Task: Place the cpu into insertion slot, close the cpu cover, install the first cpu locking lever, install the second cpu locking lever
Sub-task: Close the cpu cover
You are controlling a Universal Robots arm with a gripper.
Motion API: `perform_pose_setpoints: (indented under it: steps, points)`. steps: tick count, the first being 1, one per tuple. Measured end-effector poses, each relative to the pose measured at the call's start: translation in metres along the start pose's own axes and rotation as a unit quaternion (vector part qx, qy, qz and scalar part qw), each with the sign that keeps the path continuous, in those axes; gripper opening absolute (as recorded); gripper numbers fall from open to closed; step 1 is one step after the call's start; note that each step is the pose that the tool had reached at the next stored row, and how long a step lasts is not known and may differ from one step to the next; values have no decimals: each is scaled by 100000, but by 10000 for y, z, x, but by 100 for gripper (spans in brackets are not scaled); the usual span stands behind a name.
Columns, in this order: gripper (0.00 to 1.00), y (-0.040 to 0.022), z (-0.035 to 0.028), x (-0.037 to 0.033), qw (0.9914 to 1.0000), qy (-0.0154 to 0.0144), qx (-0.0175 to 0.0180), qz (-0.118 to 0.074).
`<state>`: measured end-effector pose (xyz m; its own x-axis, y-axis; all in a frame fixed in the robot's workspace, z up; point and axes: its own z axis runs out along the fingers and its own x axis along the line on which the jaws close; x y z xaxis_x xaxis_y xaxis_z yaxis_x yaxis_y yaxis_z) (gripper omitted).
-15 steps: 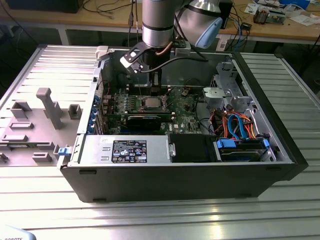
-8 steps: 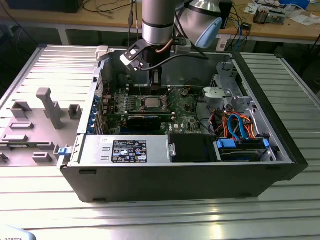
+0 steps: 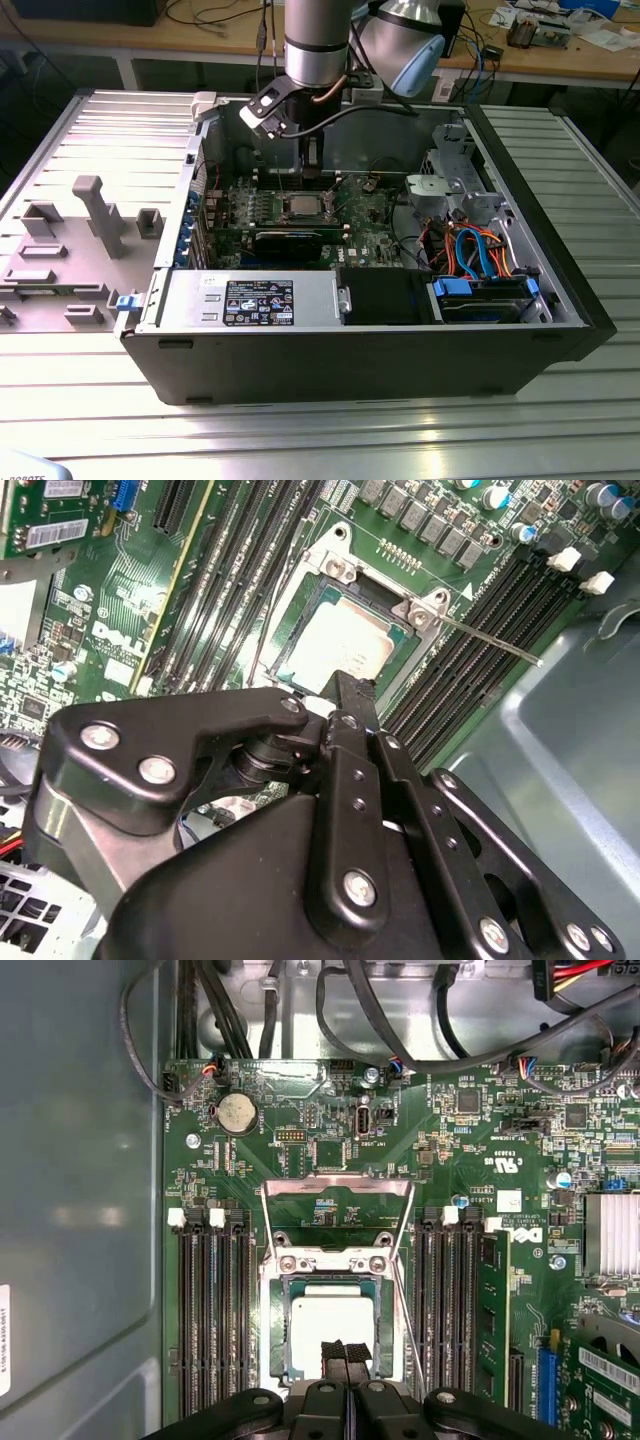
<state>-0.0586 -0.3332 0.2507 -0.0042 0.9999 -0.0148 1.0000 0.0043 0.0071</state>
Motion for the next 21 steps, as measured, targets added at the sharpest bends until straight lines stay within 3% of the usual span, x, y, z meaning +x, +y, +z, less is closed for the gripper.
perform_pose_setpoints:
  steps: [10, 21]
  points:
    - [11, 0, -54, -1, 100000, 1, -3, 1]
    - [11, 1, -68, -1, 100000, 0, -4, -1]
